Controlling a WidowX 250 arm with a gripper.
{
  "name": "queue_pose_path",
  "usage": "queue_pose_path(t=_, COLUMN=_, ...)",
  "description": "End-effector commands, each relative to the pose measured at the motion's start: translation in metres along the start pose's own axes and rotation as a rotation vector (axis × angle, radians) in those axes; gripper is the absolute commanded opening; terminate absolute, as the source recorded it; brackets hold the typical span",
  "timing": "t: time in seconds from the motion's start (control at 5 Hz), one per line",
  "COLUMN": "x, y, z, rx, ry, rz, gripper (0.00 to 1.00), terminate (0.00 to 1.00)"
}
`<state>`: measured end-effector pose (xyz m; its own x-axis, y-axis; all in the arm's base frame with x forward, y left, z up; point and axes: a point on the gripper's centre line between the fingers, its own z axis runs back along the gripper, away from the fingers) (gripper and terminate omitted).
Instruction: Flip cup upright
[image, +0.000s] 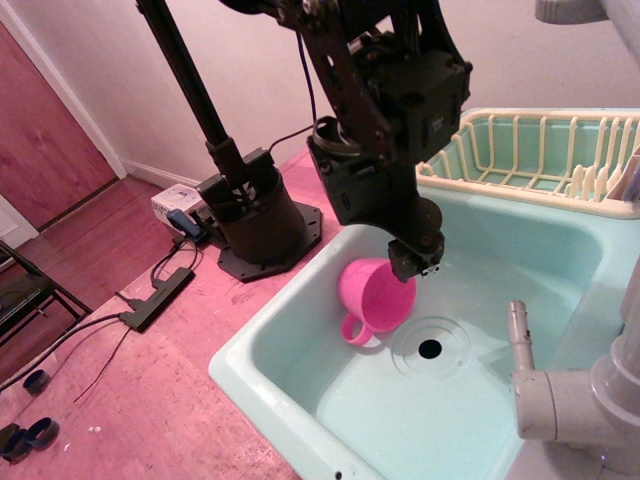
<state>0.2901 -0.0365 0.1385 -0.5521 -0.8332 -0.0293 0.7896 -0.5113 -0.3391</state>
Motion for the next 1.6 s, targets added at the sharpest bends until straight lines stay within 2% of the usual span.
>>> queue_pose_path(t=0.0, x=0.009, y=-0.001, z=0.004, rx=0.014, ry=0.017, rz=-0.062, gripper=1.0, terminate=0.0)
queue_pose_path(t=0.4, x=0.027, y=-0.01, z=-0.016, rx=0.008, ry=-0.029, rz=-0.098, gripper=1.0, terminate=0.0)
queue_pose_path(t=0.8, x=0.035, y=-0.017, z=-0.033, rx=0.006, ry=-0.043, rz=-0.103, gripper=1.0, terminate=0.0)
queue_pose_path(t=1.0, x=0.038, y=-0.017, z=-0.027, rx=0.0, ry=-0.034, rz=-0.087, gripper=0.0, terminate=0.0)
queue_pose_path(t=1.4, x=0.034, y=-0.022, z=-0.032, rx=0.016, ry=-0.031, rz=-0.056, gripper=0.0, terminate=0.0)
